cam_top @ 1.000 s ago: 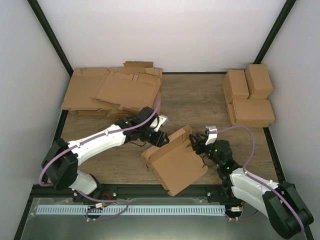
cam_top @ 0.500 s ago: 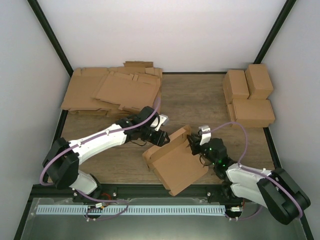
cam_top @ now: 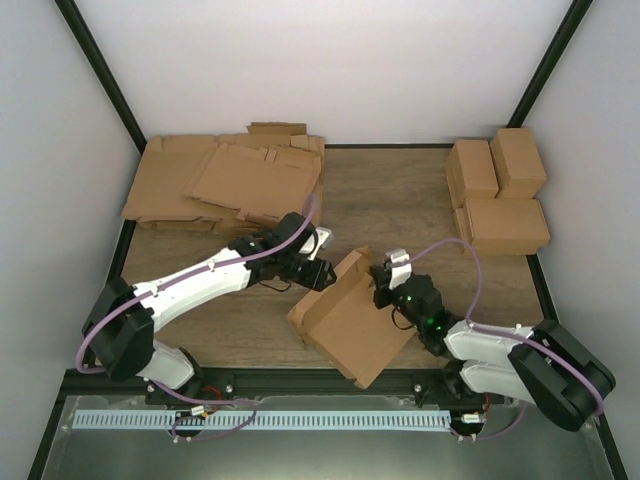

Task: Fold the paper box

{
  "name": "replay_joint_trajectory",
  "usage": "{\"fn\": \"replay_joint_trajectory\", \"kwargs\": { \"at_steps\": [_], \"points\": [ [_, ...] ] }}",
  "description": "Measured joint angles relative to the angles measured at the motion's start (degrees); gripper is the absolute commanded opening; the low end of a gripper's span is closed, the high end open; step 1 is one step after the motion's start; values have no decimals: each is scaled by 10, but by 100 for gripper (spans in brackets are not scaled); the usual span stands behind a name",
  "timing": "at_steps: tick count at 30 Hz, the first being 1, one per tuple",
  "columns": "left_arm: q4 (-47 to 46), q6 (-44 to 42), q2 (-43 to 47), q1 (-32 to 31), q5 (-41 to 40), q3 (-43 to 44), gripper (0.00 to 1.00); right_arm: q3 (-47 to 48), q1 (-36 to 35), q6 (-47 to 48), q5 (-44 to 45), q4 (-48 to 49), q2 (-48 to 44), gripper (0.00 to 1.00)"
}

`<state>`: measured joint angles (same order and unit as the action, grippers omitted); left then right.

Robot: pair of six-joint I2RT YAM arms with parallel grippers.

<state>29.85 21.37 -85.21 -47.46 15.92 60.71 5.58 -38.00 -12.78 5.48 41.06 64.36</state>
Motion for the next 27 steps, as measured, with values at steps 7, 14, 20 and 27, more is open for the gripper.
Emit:
{"fn": "replay_joint_trajectory", "kwargs": {
  "at_steps": [7,14,20,27],
  "points": [
    [30,6,18,10,-41,14,49,50,-51,3,18,-7,32,1],
    [49,5,41,43,-54,19,49,97,-95,-11,31,-6,74,1],
    [39,6,47,45,-43,5,43,96,-119,-51,44,4,97,1],
    [9,21,47,42,2,-30,43,95,-168,-96,74,24,135,5]
  ]
}}
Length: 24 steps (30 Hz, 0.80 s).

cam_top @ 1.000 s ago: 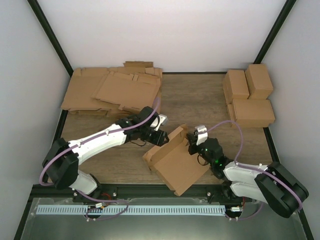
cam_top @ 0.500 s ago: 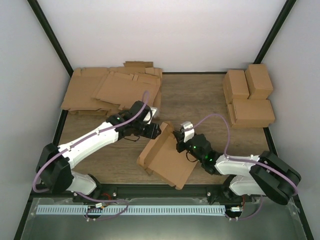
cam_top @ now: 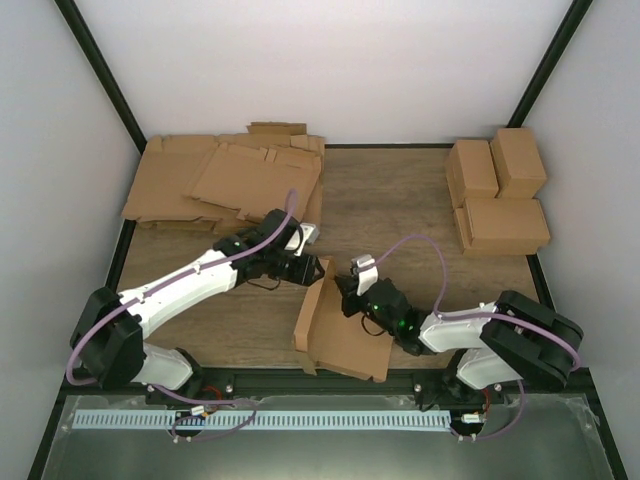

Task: Fold the paper box

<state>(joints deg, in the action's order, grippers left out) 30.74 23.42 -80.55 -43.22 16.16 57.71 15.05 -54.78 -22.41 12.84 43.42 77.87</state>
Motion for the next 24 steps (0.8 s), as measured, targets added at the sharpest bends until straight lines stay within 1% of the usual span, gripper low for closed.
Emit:
{"fn": "replay_joint_trajectory", "kwargs": {
  "at_steps": [6,10,11,13,16,18,21,22,24],
  "points": [
    [-10,-1,0,-4,13,-2,43,-2,-17,-44,5,0,2,7],
    [-12,-5,0,-14,17,-3,43,-11,-20,-72,4,0,-6,12],
    [-12,-7,0,-16,18,-3,43,-14,-21,-78,4,1,-9,14],
    [-15,-11,-2,-22,21,-3,43,-20,-21,-90,2,1,-12,24],
    [-20,-18,-10,-29,23,-3,43,-29,-24,-97,1,-9,-20,29],
    [-23,-23,-16,-33,24,-3,43,-33,-24,-94,2,-25,-34,35],
    [-26,-28,-20,-36,23,-1,43,-42,-24,-79,5,-59,-80,47],
    [-26,-30,-20,-36,23,0,43,-49,-23,-77,6,-66,-102,49],
    [-26,-31,-21,-37,21,0,43,-72,-18,-69,3,-74,-161,50]
  ]
}}
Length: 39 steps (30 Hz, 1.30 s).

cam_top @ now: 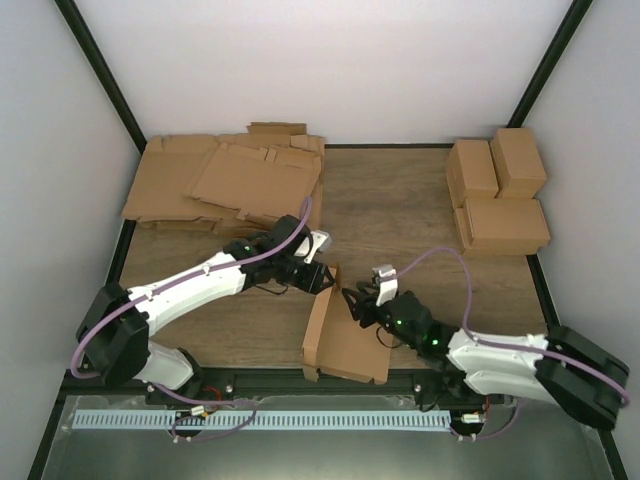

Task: Fold the paper box

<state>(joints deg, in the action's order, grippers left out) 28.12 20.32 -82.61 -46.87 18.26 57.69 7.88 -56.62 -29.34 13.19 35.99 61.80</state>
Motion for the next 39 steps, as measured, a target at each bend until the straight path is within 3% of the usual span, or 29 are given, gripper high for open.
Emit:
{"fn": "replay_joint_trajectory", "kwargs": {
  "at_steps": [4,7,14,21,31,39],
  "points": [
    [0,0,-1,0,-2,0,43,-31,49,3,-47,-31,-93,50],
    [0,0,-1,0,-2,0,43,-19,134,4,-129,-85,-117,50],
    [1,1,0,0,-5,0,43,84,316,-3,-329,-147,-4,51],
    [0,6,0,0,-7,0,43,234,329,-19,-452,-166,212,51],
    [-4,7,-3,0,-6,0,44,286,309,-13,-523,-140,324,45],
    [-3,5,-5,-2,-4,-1,44,262,296,23,-554,-102,324,44]
  ]
}}
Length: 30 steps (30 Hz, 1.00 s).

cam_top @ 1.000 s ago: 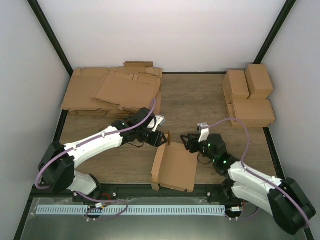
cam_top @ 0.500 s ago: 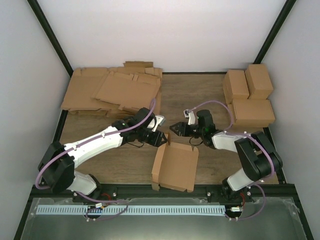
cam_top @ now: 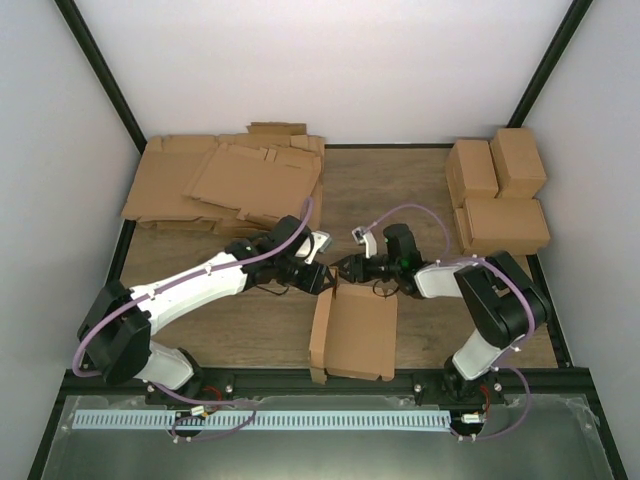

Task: Fold the paper box

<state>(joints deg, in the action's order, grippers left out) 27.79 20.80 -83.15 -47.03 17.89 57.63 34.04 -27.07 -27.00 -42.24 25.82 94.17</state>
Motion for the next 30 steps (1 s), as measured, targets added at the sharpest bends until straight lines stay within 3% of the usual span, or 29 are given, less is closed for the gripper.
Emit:
{"fn": "replay_joint_trajectory", "kwargs": {
  "at_steps": [11,30],
  "points": [
    [6,-21,0,-1,9,0,43,-60,-7,56,-1,62,-19,42],
    [19,-45,4,0,41,0,44,-118,-35,187,85,68,-62,40]
  ]
}}
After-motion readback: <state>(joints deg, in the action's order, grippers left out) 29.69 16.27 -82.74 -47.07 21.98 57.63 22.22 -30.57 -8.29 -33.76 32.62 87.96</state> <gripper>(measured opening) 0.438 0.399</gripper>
